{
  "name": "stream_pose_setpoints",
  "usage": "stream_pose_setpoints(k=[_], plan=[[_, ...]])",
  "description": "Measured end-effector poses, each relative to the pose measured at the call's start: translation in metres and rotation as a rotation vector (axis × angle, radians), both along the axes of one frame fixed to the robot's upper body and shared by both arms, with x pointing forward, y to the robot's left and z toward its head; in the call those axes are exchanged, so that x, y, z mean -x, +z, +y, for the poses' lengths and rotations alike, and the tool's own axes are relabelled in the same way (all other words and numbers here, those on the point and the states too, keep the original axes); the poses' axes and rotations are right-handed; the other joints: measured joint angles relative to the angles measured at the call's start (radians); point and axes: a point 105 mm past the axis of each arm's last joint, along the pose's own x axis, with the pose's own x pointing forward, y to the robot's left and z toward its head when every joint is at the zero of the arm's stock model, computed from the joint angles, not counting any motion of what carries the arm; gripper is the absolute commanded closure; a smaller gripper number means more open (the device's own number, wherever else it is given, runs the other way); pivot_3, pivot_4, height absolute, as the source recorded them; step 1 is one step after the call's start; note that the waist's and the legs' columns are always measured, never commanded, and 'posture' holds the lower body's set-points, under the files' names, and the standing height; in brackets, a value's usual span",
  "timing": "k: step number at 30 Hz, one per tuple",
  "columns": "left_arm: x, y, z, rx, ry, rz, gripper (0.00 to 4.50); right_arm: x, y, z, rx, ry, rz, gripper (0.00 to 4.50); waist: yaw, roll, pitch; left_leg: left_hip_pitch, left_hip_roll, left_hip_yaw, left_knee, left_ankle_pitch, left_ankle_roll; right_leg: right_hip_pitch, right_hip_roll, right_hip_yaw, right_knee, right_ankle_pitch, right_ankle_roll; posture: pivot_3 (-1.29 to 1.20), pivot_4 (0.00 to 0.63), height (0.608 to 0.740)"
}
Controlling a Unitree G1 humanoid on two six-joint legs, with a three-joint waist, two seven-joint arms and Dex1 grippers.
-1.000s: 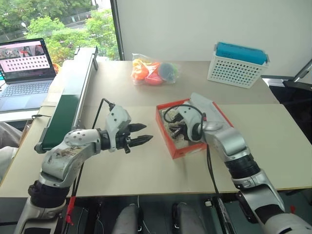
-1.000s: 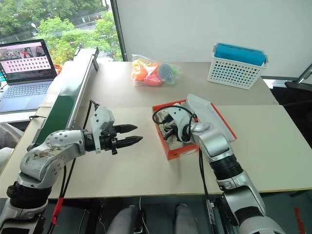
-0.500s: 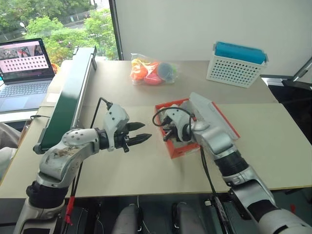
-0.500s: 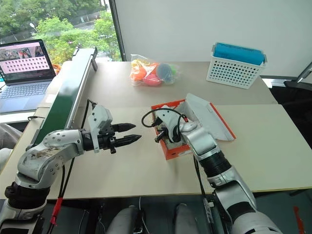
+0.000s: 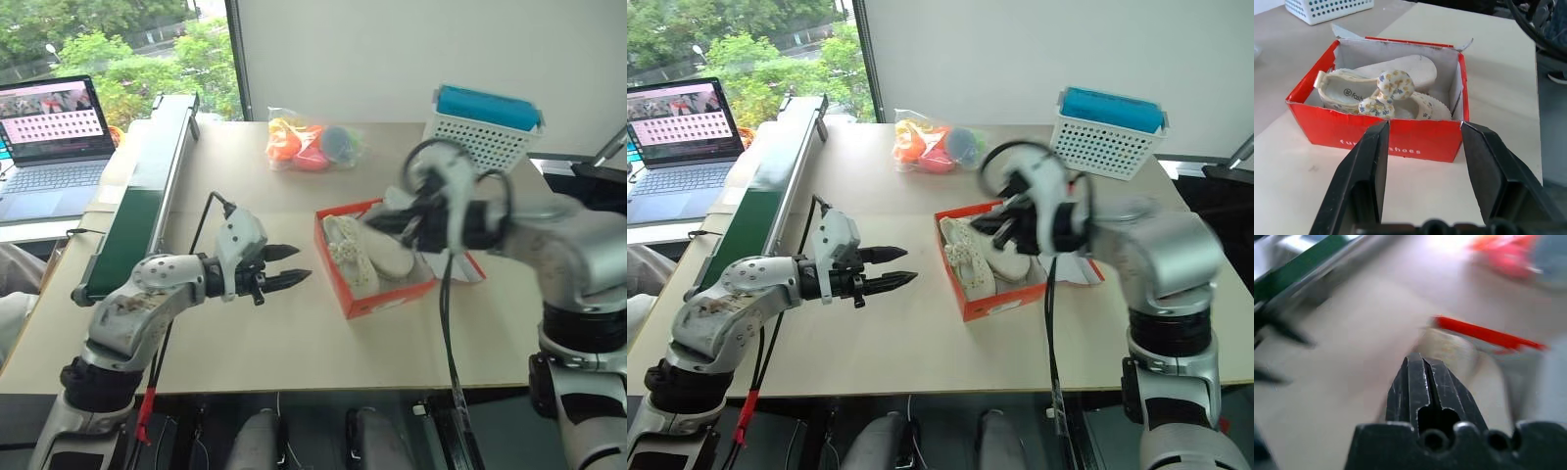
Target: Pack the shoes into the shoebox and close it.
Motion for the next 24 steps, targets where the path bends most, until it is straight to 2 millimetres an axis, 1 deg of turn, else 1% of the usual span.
stream_pose_setpoints(k=[1, 3, 4, 5, 7, 9, 10, 11, 13, 14, 15, 18, 20, 21, 23, 24], plan=[[-0.001, -0.002, 0.001, 0.0, -0.002, -0.001, 2.06, 0.002, -0.009, -0.02, -0.026, -0.104, 0.04, 4.42, 0.003, 0.0, 0.0, 0.0, 0.0, 0.0, 0.0, 0.0, 0.0, 0.0, 0.0, 0.0, 0.0, 0.0, 0.0, 0.0, 0.15, 0.699], [-0.004, -0.002, -0.001, 0.011, -0.005, -0.004, 2.06, 0.006, -0.025, -0.047, -0.05, -0.251, 0.094, 4.42, 0.003, 0.0, 0.0, -0.001, 0.0, 0.001, 0.0, 0.0, 0.001, -0.001, 0.0, 0.001, 0.0, 0.0, 0.0, 0.0, 0.15, 0.699], [-0.004, -0.002, -0.004, 0.018, -0.016, -0.014, 2.06, 0.013, -0.038, -0.063, -0.037, -0.335, 0.126, 4.42, 0.004, 0.0, 0.0, -0.001, 0.0, 0.001, 0.0, 0.0, 0.001, -0.001, 0.0, 0.001, 0.0, 0.0, 0.0, 0.0, 0.15, 0.699], [-0.005, -0.002, -0.006, 0.019, -0.02, -0.025, 2.06, 0.019, -0.049, -0.073, -0.019, -0.393, 0.156, 4.42, 0.004, 0.0, 0.0, -0.001, -0.001, 0.001, 0.0, 0.0, 0.001, -0.001, 0.0, 0.001, 0.0, 0.0, 0.0, 0.0, 0.15, 0.699], [-0.006, -0.001, -0.008, 0.016, -0.032, -0.046, 2.06, 0.03, -0.064, -0.089, 0.022, -0.482, 0.191, 4.42, -0.001, 0.0, 0.0, -0.001, -0.001, 0.001, 0.0, 0.0, 0.001, -0.001, 0.0, 0.002, 0.0, 0.0, 0.001, 0.0, 0.15, 0.699], [-0.007, 0.0, -0.013, 0.023, -0.048, -0.055, 2.06, 0.044, -0.075, -0.104, 0.112, -0.561, 0.212, 4.42, -0.005, 0.001, 0.0, 0.0, 0.0, 0.001, 0.0, 0.0, 0.001, -0.001, 0.0, 0.002, 0.0, 0.0, 0.001, 0.0, 0.15, 0.699], [-0.007, -0.001, -0.015, 0.028, -0.06, -0.057, 2.06, 0.055, -0.082, -0.111, 0.174, -0.598, 0.232, 4.42, -0.005, 0.001, 0.0, 0.0, 0.0, 0.001, 0.0, 0.0, 0.001, 0.0, 0.0, 0.002, 0.0, 0.0, 0.001, 0.0, 0.15, 0.699], [-0.007, -0.002, -0.017, 0.03, -0.067, -0.054, 2.06, 0.065, -0.091, -0.116, 0.231, -0.617, 0.263, 4.42, -0.006, 0.001, 0.0, 0.001, 0.0, 0.001, 0.0, 0.0, 0.001, 0.0, 0.0, 0.002, 0.0, 0.0, 0.001, 0.0, 0.15, 0.699], [-0.009, -0.005, -0.018, 0.032, -0.067, -0.042, 2.06, 0.074, -0.105, -0.116, 0.316, -0.608, 0.318, 4.42, -0.013, 0.001, 0.0, 0.001, 0.0, 0.002, 0.0, -0.001, 0.001, 0.0, 0.0, 0.004, 0.0, -0.001, 0.002, 0.0, 0.15, 0.699], [-0.01, -0.006, -0.02, 0.039, -0.07, -0.035, 2.06, 0.079, -0.113, -0.114, 0.384, -0.586, 0.355, 4.42, -0.018, 0.001, 0.0, 0.002, 0.0, 0.001, 0.001, 0.0, 0.001, 0.0, 0.0, 0.004, 0.0, -0.003, 0.005, 0.0, 0.15, 0.699], [-0.01, -0.006, -0.021, 0.041, -0.073, -0.036, 2.06, 0.08, -0.119, -0.112, 0.419, -0.566, 0.38, 4.42, -0.021, 0.001, 0.0, 0.002, 0.0, 0.001, 0.001, 0.0, 0.001, 0.001, 0.0, 0.005, 0.0, -0.004, 0.008, 0.0, 0.15, 0.699], [-0.011, -0.001, -0.026, 0.05, -0.088, -0.051, 2.06, 0.079, -0.137, -0.102, 0.522, -0.499, 0.446, 4.42, -0.026, 0.0, 0.0, 0.003, 0.0, 0.001, 0.001, 0.0, 0.001, 0.003, 0.001, 0.005, 0.0, -0.004, 0.008, 0.0, 0.15, 0.699], [-0.012, 0.0, -0.027, 0.053, -0.091, -0.059, 2.06, 0.073, -0.15, -0.1, 0.546, -0.482, 0.487, 4.42, -0.026, 0.0, 0.0, 0.003, 0.0, 0.001, 0.001, 0.0, 0.002, 0.003, 0.001, 0.004, -0.002, -0.004, 0.008, 0.0, 0.15, 0.699], [-0.013, -0.001, -0.026, 0.052, -0.09, -0.056, 2.06, 0.065, -0.153, -0.101, 0.527, -0.49, 0.489, 4.42, -0.028, 0.0, 0.0, 0.003, 0.0, 0.001, 0.001, -0.001, 0.002, 0.003, 0.001, 0.005, -0.002, -0.003, 0.008, 0.0, 0.15, 0.699], [-0.013, -0.001, -0.027, 0.051, -0.094, -0.053, 2.06, 0.053, -0.152, -0.105, 0.525, -0.513, 0.478, 4.42, -0.027, 0.0, 0.0, 0.002, -0.001, 0.001, 0.001, -0.001, 0.003, 0.003, 0.001, 0.005, -0.002, -0.002, 0.006, 0.0, 0.15, 0.699], [-0.013, -0.001, -0.027, 0.051, -0.094, -0.052, 2.06, 0.044, -0.148, -0.108, 0.51, -0.535, 0.464, 4.42, -0.025, 0.0, 0.0, 0.002, -0.001, 0.001, 0.002, -0.001, 0.003, 0.003, 0.001, 0.005, -0.003, 0.0, 0.004, 0.0, 0.15, 0.699]])
